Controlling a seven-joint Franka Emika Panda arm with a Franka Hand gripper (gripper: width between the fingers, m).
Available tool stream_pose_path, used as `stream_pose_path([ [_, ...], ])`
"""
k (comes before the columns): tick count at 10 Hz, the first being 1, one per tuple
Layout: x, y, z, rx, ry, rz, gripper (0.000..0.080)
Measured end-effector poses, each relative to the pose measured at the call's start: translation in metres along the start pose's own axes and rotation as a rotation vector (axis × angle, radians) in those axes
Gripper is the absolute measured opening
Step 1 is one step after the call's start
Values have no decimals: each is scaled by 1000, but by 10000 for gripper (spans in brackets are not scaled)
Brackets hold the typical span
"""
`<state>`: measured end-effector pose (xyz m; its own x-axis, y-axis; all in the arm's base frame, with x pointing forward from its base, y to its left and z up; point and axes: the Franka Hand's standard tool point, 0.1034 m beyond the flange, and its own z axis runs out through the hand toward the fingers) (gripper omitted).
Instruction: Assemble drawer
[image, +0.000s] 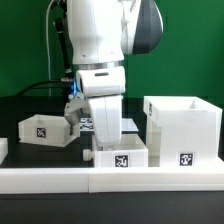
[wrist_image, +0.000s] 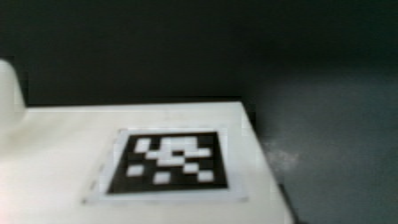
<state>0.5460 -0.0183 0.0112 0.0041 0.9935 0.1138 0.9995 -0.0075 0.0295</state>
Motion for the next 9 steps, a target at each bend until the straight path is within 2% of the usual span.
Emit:
stream_pose_path([
  [2,1,-1,-1,12,-2,-6,41],
  [3,3,-1,-2,35,-1,-10,41],
  [5,9,2,-3,32,-1,-20,41],
  [7,10,0,-2,50,0,-23,41],
  [9,9,-1,-1,51,0,-22,41],
])
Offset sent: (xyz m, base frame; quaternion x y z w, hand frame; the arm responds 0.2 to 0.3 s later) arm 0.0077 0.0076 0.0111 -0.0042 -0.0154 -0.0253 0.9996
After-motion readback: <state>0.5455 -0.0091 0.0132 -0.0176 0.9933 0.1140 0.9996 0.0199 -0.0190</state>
